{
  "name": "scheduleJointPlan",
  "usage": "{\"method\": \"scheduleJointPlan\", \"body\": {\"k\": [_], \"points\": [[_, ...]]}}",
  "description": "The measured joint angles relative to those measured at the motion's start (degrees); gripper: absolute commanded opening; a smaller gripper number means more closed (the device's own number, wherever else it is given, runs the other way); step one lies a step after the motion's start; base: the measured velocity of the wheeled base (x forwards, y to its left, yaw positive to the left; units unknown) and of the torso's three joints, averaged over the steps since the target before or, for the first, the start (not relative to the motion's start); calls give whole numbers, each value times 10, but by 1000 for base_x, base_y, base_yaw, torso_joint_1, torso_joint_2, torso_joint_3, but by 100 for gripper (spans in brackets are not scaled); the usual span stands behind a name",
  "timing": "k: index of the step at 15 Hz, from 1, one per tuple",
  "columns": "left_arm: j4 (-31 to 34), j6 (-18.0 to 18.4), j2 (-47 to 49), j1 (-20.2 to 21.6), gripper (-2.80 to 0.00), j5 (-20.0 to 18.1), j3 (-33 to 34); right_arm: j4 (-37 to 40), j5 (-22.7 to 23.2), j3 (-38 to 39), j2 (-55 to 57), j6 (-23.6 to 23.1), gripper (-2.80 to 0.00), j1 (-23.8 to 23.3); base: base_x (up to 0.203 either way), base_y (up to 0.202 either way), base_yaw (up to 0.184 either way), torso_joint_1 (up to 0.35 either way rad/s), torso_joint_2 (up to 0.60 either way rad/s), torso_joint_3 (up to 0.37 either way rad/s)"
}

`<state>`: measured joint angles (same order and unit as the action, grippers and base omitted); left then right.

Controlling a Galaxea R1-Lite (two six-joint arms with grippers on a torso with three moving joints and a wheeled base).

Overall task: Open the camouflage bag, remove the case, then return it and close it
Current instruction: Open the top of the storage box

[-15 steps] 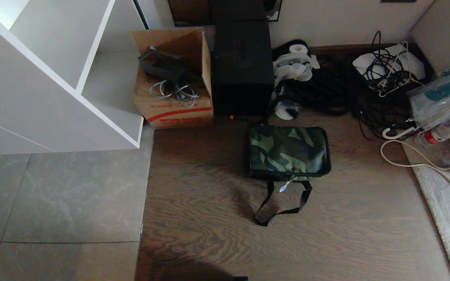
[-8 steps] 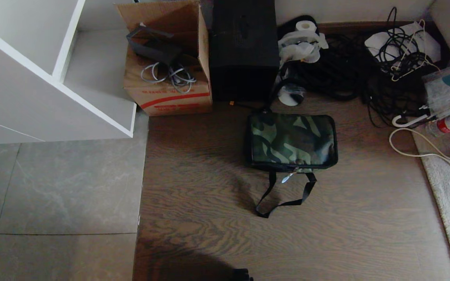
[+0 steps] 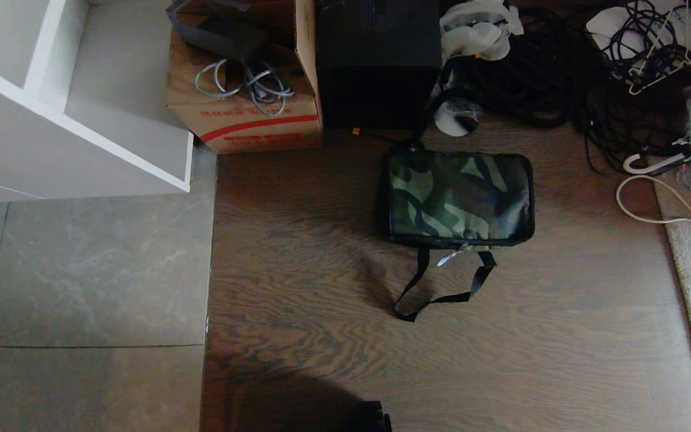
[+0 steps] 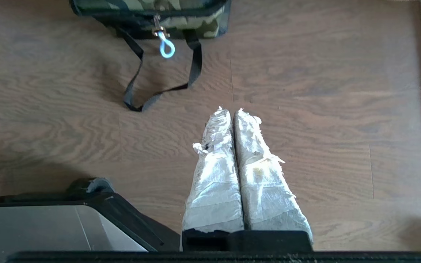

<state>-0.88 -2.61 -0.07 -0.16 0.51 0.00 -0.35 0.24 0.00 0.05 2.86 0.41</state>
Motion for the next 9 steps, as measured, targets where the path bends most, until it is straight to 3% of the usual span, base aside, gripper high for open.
{"method": "scheduleJointPlan", "body": {"k": [9], "points": [[1, 3, 0, 0, -280, 0, 0, 0, 0, 0, 0, 0, -280, 0, 0, 0, 0, 1, 2, -29]]}}
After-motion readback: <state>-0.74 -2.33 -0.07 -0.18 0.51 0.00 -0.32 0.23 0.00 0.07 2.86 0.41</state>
